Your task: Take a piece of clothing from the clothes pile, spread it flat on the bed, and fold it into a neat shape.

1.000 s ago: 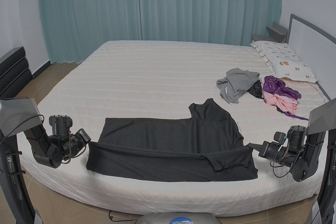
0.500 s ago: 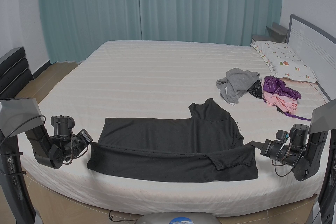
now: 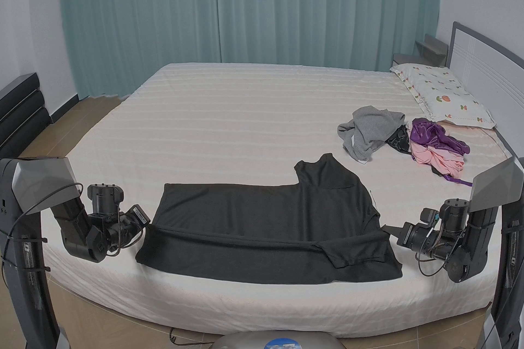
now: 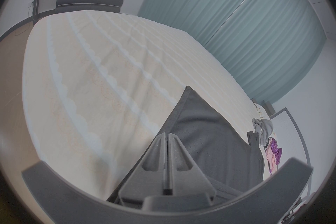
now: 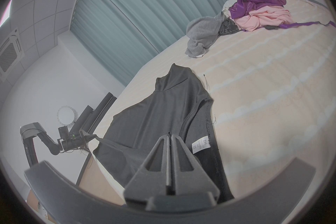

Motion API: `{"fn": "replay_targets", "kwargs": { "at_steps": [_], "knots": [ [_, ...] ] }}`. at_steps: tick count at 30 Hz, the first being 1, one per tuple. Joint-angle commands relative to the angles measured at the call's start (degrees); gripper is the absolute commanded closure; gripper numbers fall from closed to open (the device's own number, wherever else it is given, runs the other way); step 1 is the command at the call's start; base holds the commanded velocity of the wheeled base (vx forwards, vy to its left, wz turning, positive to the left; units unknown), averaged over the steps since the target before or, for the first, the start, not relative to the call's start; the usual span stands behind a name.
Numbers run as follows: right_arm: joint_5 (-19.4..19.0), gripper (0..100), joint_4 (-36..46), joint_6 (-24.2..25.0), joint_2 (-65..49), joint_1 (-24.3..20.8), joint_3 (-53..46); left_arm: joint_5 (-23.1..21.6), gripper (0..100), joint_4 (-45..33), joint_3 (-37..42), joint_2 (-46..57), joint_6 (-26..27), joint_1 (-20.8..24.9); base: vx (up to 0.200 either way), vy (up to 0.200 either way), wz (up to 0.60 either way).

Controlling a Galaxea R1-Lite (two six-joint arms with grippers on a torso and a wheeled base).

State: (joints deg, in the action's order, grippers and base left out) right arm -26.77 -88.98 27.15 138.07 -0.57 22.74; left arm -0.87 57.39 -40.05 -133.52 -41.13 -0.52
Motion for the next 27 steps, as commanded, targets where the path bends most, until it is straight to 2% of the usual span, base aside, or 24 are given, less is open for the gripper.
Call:
{"fn": "replay_targets", "kwargs": {
  "at_steps": [1,12,13,14,24,27],
  "knots": [
    [-0.04,100,-0.49,0.01,3.35,-0.13,1.70,-0.01,100,-0.09,-1.70,-3.32,0.09,-0.09,0.000,0.000,0.00],
    [-0.04,100,-0.49,-0.08,5.10,-0.31,2.31,-0.01,100,-0.35,-1.88,-3.85,0.79,0.08,0.000,0.000,0.00],
    [-0.04,100,-0.49,-0.08,5.10,-0.31,2.31,-0.01,0,-0.35,-1.88,-3.85,0.79,0.08,0.000,0.000,0.00],
    [-0.04,0,-0.49,-0.08,5.19,-0.48,2.31,-0.01,0,-0.35,-1.88,-3.85,0.88,0.08,0.000,0.000,0.00],
    [-0.56,0,-0.76,1.24,4.49,0.05,1.79,-0.01,0,0.00,-1.17,-3.50,0.44,0.00,0.000,0.000,0.00],
    [-0.56,0,-0.76,3.96,3.17,0.13,1.52,-0.01,0,0.09,-0.74,-2.62,0.26,-0.53,0.000,0.000,0.00]
  ]
}}
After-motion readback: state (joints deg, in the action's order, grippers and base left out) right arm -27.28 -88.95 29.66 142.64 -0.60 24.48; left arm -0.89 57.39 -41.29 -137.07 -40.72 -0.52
